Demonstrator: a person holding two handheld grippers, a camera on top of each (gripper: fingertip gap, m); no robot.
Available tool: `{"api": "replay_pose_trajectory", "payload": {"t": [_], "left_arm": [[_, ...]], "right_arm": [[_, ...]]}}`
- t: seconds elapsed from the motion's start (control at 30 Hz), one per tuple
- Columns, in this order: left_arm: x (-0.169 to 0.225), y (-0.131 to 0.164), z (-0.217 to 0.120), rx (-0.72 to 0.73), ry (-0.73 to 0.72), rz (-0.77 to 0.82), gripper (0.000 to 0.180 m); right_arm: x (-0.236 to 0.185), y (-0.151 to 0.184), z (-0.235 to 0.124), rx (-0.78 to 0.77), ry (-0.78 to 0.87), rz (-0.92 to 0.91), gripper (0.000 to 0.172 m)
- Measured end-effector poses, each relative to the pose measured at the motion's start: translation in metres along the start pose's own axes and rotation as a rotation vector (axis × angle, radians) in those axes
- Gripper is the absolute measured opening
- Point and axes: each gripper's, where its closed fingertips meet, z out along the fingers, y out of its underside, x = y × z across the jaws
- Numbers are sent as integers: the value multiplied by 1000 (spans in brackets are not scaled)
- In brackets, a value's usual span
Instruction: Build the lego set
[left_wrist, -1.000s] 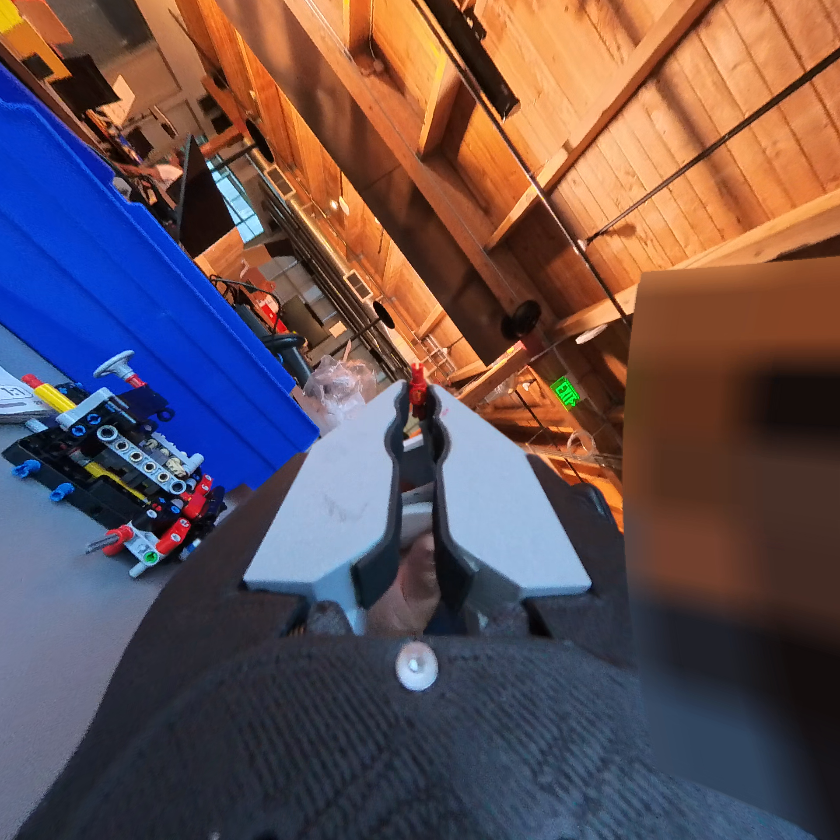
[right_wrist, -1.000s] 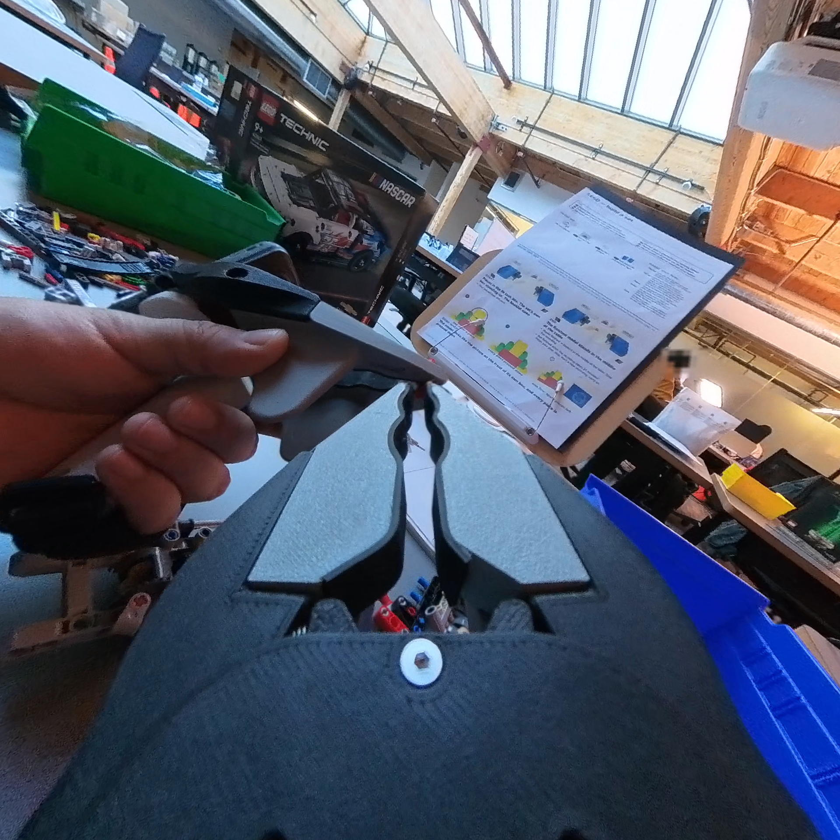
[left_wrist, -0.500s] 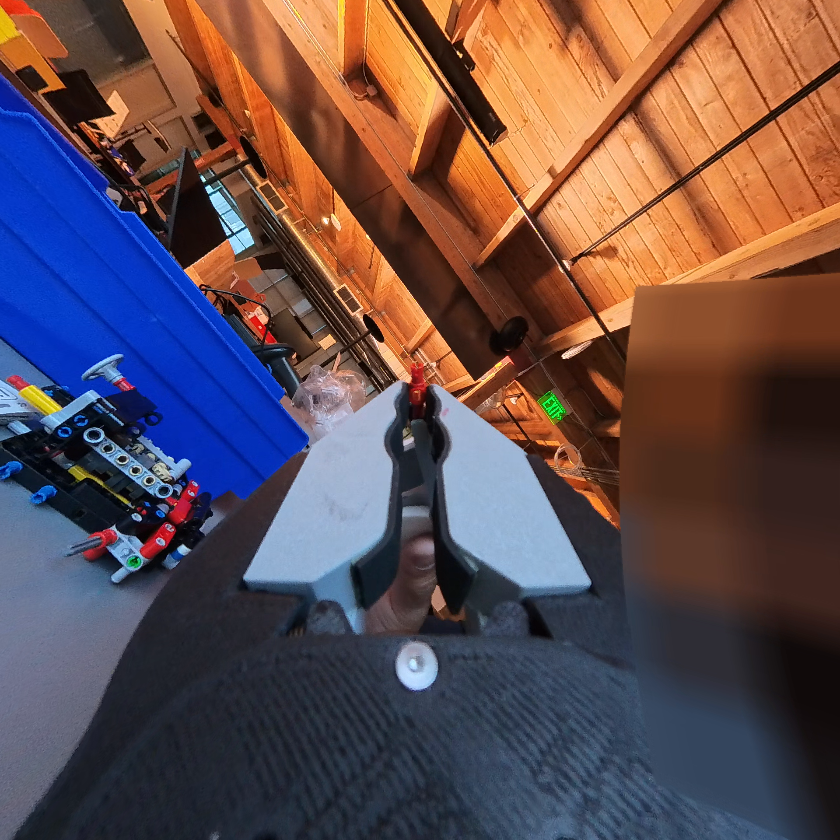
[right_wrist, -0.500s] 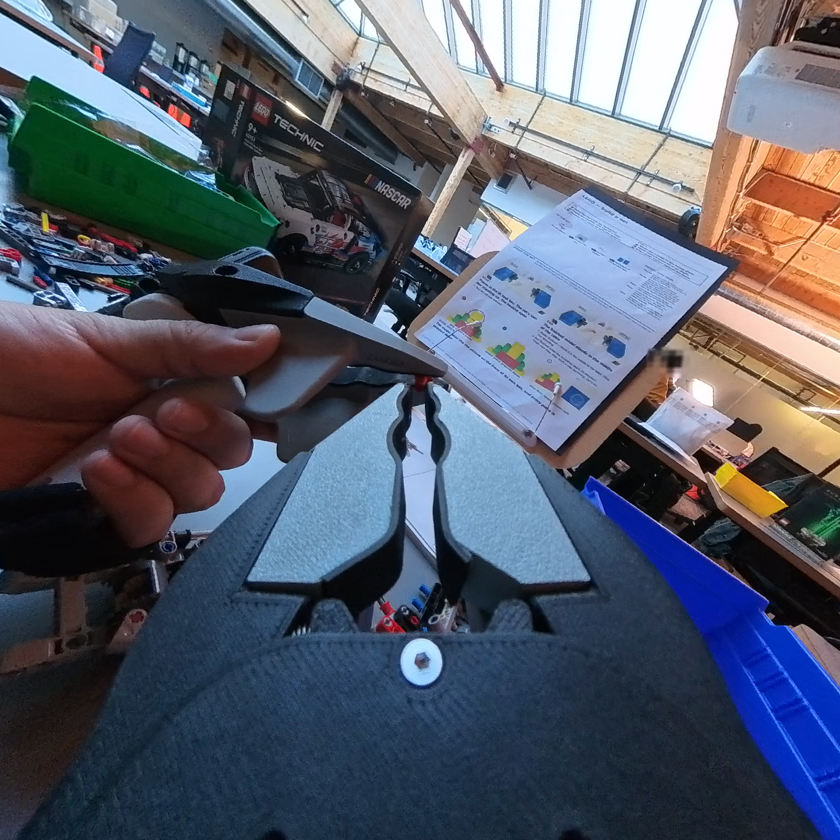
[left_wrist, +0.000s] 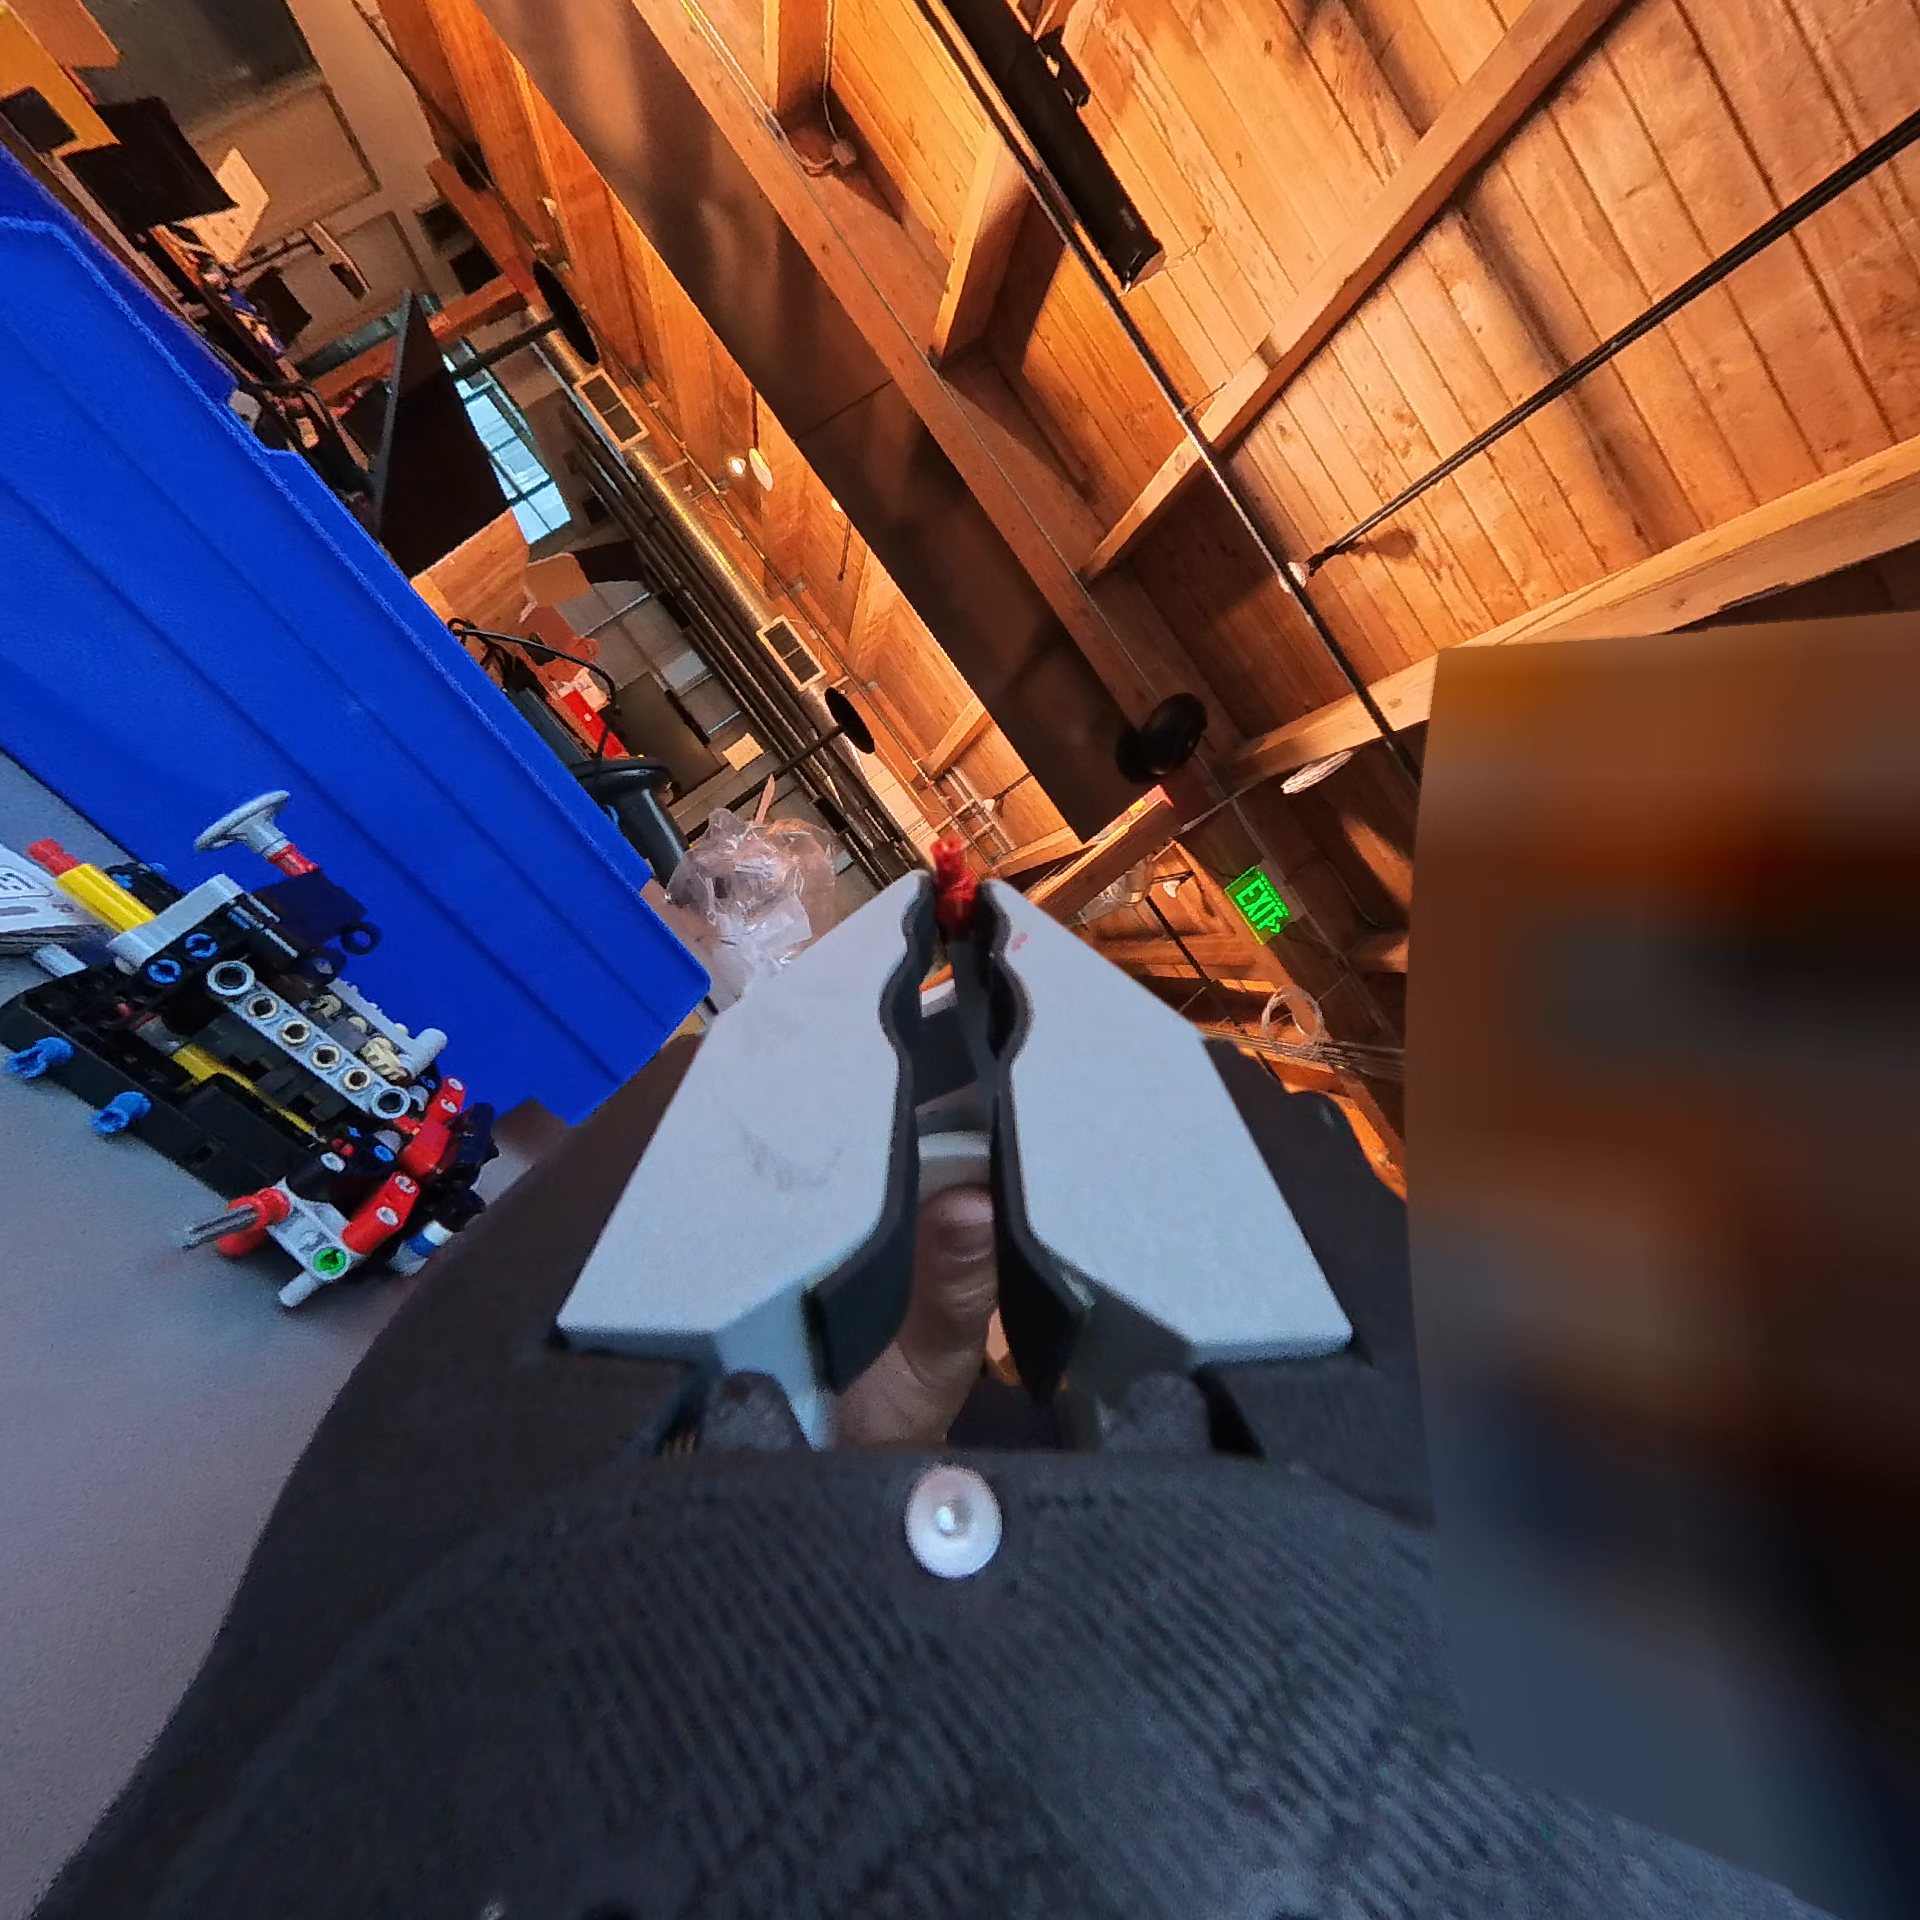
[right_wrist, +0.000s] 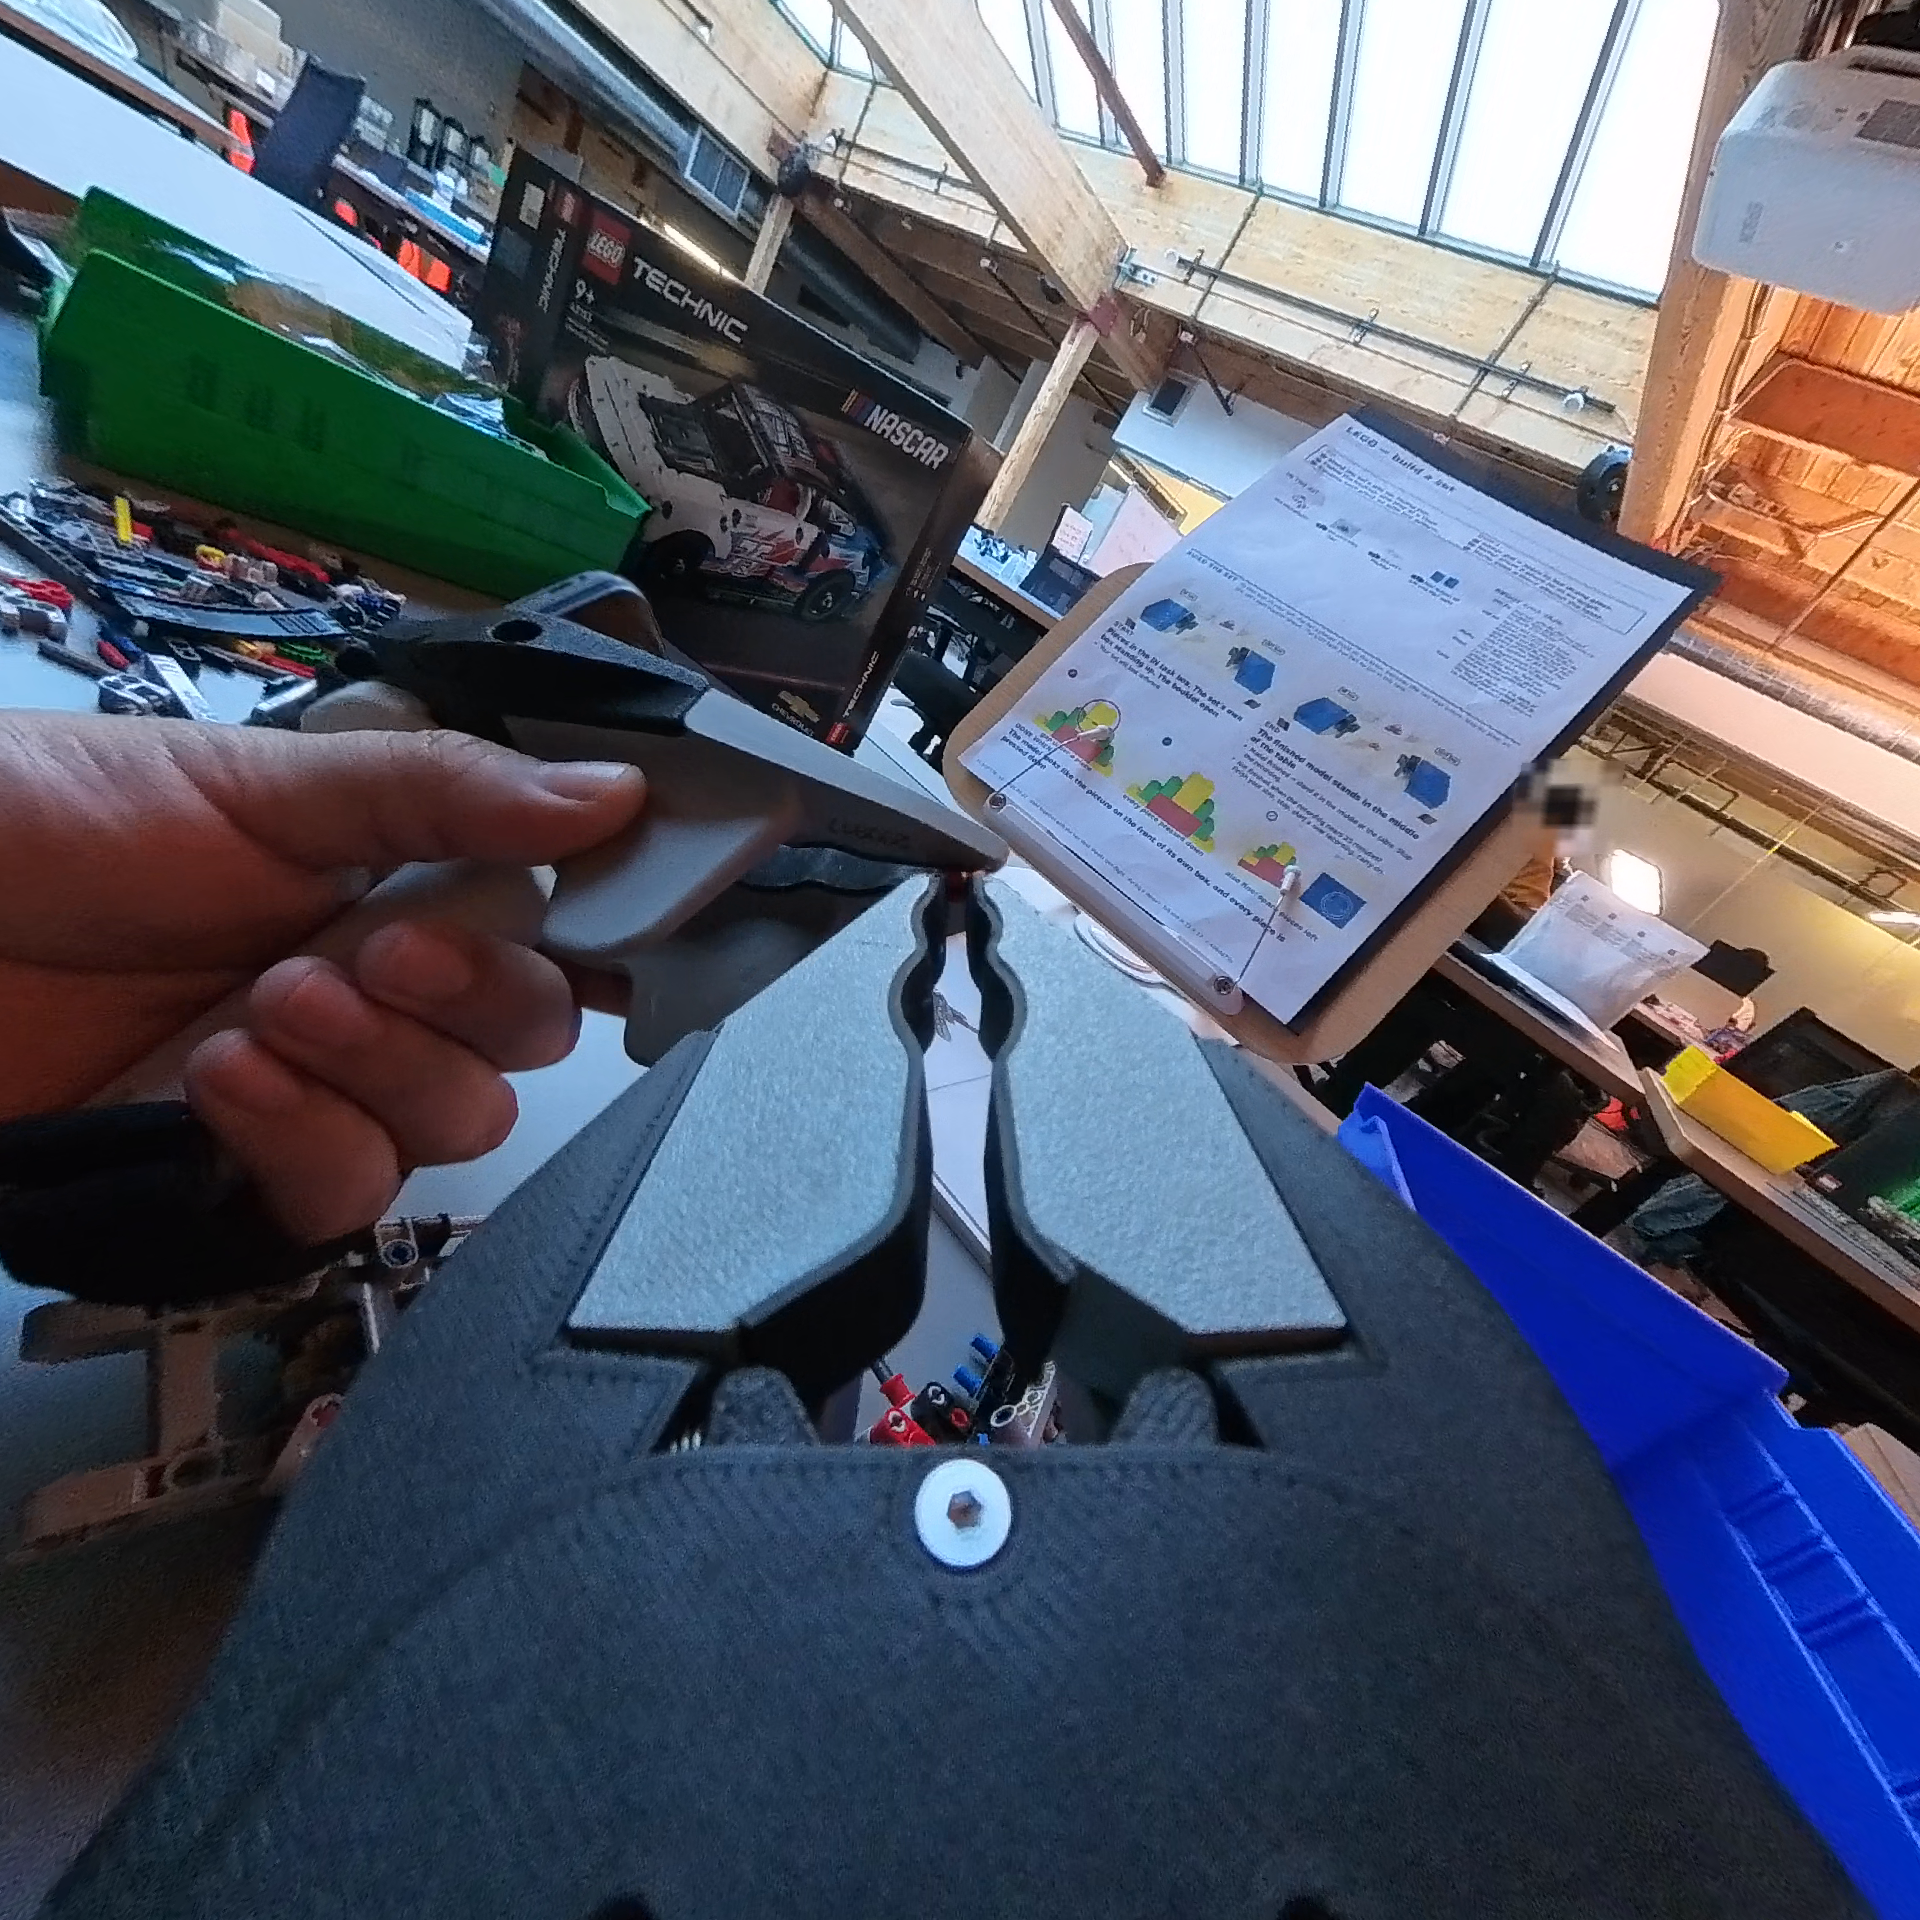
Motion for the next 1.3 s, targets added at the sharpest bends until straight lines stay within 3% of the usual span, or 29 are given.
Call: {"api": "replay_pose_trajectory", "payload": {"t": [0.5,0.7,0.8,0.9,0.97,1.03,1.1,1.3], "left_arm": [[-1,-16,-6,12,-4,40,11],[-3,-15,-5,-124,-55,133,36],[2,-23,-11,-288,-143,465,42],[-13,-24,-26,-562,-348,1031,36],[-34,-30,-40,-685,-517,1400,43],[-36,-25,-46,-734,-519,1681,30],[-29,-11,-46,-760,-439,1836,24],[-41,5,-52,-909,-423,1904,24]], "right_arm": [[4,0,-2,14,6,9,0],[10,3,-4,18,5,60,0],[18,7,-5,19,-15,142,0],[17,15,-5,4,-103,263,0],[5,20,-3,-9,-225,355,0],[-1,30,1,-53,-280,427,0],[-5,37,2,-86,-323,480,0],[-30,40,4,-130,-515,624,0]]}}
